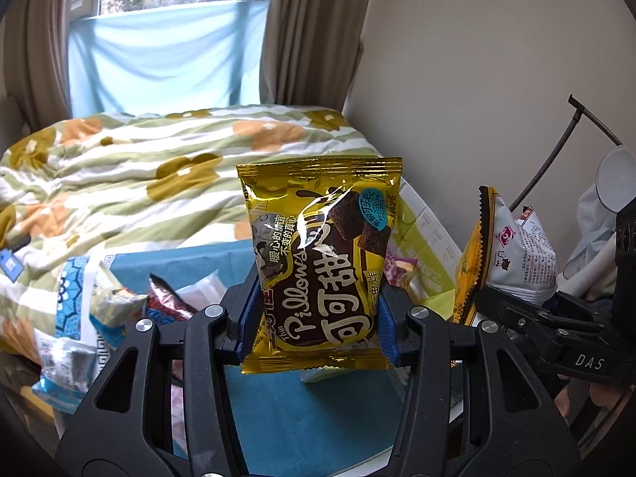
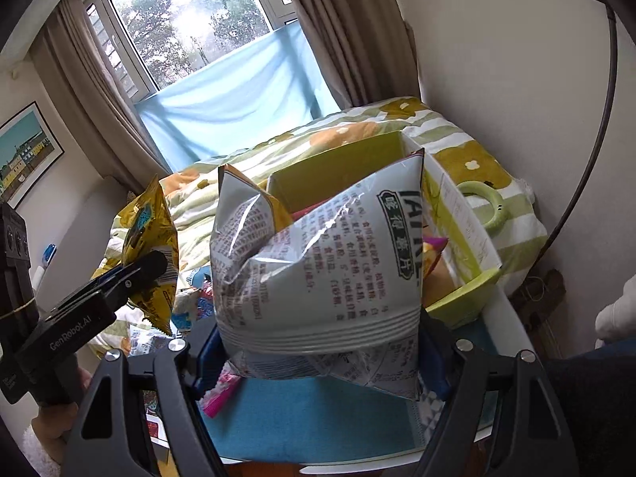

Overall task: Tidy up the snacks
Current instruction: 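Carry gold bag with left tool while right tool carries white chip bag to box, then release gold bag into box with left tool while right tool drops white bag in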

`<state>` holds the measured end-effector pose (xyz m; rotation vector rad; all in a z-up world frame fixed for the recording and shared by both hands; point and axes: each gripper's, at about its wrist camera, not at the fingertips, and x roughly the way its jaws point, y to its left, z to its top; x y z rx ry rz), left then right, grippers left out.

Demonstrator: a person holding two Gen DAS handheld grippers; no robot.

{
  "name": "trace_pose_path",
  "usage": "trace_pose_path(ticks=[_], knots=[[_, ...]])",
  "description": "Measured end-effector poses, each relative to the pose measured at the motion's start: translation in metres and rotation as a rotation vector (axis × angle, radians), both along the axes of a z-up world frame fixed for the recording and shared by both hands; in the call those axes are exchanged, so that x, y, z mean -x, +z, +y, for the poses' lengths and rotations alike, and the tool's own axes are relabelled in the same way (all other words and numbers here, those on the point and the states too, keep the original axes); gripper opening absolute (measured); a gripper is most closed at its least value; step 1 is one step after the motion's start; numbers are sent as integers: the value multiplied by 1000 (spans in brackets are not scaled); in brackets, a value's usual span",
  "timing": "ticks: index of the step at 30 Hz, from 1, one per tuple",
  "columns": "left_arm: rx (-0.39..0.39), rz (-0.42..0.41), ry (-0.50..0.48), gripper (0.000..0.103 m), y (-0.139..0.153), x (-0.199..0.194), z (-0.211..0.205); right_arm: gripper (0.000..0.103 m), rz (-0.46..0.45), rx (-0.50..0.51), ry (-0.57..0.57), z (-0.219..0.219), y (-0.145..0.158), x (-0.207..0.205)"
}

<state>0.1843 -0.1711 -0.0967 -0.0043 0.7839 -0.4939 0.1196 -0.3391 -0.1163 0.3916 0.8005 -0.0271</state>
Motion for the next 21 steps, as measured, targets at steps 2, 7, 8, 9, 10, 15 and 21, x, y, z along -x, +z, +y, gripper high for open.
trace_pose_path(ticks=[2, 7, 8, 9, 10, 15, 21], knots=[[-6, 14, 9, 45, -5, -6, -24, 75, 5, -6, 13, -22, -1, -7], [-32, 55, 33, 45, -20, -15, -74, 75, 15, -15, 57, -67, -6, -26], [-41, 61, 42, 45, -23, -17, -82, 75, 19, -19, 65, -75, -8, -28], [-43, 68, 48, 45, -25, -19, -88, 75, 22, -24, 73, -81, -8, -29], [-40, 73, 53, 45, -28, -21, -93, 75, 25, -29, 81, -88, -9, -32], [-73, 64, 71, 99, -39, -29, -108, 75, 37, -45, 97, -107, -12, -39], [-73, 43, 104, 102, -35, -19, -91, 75, 48, -82, 97, -121, -18, -45]])
